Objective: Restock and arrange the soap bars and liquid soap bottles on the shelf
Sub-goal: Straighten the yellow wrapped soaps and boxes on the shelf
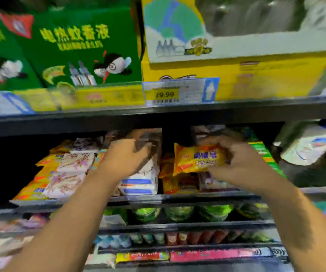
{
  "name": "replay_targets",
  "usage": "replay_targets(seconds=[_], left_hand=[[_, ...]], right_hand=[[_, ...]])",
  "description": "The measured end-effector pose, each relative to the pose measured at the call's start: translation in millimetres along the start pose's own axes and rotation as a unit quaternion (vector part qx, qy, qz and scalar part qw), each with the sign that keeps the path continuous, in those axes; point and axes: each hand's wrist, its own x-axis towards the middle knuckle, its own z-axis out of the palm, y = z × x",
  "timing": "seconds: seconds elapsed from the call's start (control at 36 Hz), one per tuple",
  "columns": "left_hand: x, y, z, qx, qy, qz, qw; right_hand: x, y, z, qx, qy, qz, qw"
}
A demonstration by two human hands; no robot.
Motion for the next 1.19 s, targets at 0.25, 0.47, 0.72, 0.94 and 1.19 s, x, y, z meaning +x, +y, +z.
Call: replay_targets(seconds=[0.25, 0.47, 0.72, 0.94, 1.19], left_hand=[[-84.7, 34.0, 33.2, -0.031, -0.086, 0.313, 0.945], [-113.7, 63.2, 31.0, -0.286, -0.061, 0.153, 0.944], [-129.3, 84.8, 46.9, -0.464, -0.095, -0.105, 0.874], [-129.1, 77.4, 33.2, -0.384, -0.251, -0.027, 0.888], [-137.7, 75.0, 40.2, -0.321, -0.115, -0.021, 0.940]], right_hand=[[-61.3, 2.6, 11.4, 0.135, 0.024, 0.003, 0.991], [-93.0, 7.8, 31.2, 0.357, 0.007, 0.069, 0.932], [-108.0, -1.6, 43.0, 0.322, 0.139, 0.104, 0.931], [-110.4, -7.2, 30.1, 0.333, 0.181, 0.189, 0.906], [-121.3, 1.1, 9.7, 0.381, -0.037, 0.123, 0.916]])
